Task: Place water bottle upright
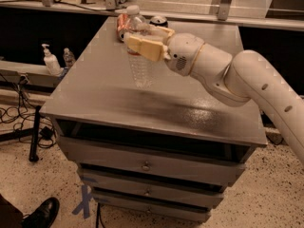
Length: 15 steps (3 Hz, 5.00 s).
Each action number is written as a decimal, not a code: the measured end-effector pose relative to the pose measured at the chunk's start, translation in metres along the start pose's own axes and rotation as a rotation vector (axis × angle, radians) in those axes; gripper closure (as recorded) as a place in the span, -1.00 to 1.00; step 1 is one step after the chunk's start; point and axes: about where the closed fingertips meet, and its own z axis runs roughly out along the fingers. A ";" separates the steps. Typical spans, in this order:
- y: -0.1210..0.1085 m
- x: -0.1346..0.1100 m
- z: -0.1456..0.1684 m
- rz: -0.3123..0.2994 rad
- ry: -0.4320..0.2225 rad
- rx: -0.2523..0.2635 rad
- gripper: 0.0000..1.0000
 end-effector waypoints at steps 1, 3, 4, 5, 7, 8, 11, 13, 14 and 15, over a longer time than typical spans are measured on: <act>-0.005 0.008 -0.020 0.007 -0.017 0.025 1.00; -0.023 0.003 -0.065 -0.018 -0.067 0.090 1.00; -0.032 -0.007 -0.081 -0.045 -0.093 0.110 1.00; -0.033 -0.005 -0.112 -0.069 -0.145 0.126 1.00; -0.033 -0.007 -0.130 -0.069 -0.129 0.119 1.00; -0.034 -0.010 -0.142 -0.076 -0.128 0.121 1.00; -0.036 -0.012 -0.164 -0.083 -0.132 0.131 1.00; -0.032 -0.003 -0.185 -0.074 -0.130 0.154 1.00; -0.032 -0.002 -0.190 -0.073 -0.130 0.161 1.00; -0.032 -0.002 -0.190 -0.073 -0.130 0.161 1.00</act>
Offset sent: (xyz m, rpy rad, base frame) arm -0.0102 -0.0784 -0.0298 0.0672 -0.0122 -0.1144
